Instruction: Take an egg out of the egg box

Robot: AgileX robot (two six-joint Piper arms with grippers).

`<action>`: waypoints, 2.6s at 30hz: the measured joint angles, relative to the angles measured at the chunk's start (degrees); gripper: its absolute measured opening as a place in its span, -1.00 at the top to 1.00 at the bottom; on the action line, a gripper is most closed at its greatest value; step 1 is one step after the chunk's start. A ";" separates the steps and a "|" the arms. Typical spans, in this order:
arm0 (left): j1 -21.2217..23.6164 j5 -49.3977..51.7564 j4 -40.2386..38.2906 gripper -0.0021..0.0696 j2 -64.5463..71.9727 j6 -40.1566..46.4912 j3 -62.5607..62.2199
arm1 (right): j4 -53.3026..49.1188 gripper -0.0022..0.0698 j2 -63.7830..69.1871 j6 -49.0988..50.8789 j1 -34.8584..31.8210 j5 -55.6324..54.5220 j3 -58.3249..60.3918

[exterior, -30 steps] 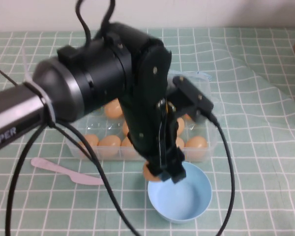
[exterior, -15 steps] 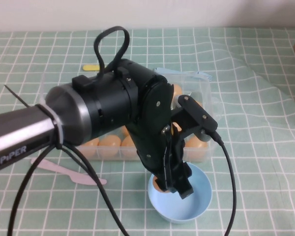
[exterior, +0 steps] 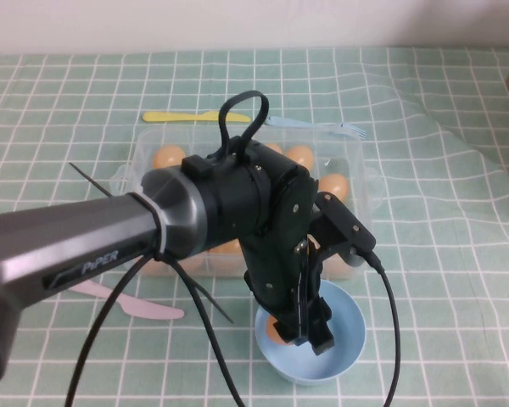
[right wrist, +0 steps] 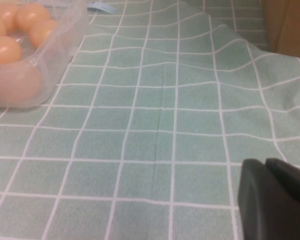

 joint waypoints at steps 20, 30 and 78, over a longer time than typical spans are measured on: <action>0.00 -1.11 1.95 -0.25 1.41 0.00 0.00 | 0.00 0.99 0.00 0.00 0.00 0.00 0.00; 0.00 -1.98 2.60 -0.13 -8.33 0.00 0.10 | 0.00 0.99 0.00 0.00 0.00 0.00 0.00; 9.74 -51.81 10.94 0.94 -74.54 -13.37 52.59 | 0.00 0.99 0.00 0.00 0.00 0.00 0.00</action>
